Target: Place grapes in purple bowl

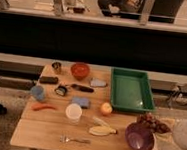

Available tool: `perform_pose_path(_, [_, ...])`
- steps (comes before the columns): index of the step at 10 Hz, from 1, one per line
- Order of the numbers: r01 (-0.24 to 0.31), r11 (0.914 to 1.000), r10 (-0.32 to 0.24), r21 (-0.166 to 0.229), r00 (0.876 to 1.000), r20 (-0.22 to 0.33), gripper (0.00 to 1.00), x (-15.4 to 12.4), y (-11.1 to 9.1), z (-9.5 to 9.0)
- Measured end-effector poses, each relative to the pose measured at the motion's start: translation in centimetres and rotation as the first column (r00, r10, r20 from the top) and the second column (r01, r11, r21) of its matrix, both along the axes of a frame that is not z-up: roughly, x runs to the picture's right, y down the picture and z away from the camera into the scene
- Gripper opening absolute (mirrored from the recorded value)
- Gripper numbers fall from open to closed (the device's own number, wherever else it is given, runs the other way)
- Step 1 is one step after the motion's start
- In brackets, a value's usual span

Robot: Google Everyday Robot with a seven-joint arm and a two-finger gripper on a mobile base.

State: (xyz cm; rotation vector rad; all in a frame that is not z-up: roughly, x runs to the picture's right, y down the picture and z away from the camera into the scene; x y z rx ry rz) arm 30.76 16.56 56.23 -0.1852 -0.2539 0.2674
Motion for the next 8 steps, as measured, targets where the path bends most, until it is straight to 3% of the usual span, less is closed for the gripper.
perform_pose_path(5, [0.001,1.0000,-0.001,0.003,1.000,-0.002,0.80,0.4,-0.2,0.1])
perform_pose_path(8, [-0.023,0.9985,0.023,0.050,1.000,0.002,0.80,0.3,-1.3,-0.4])
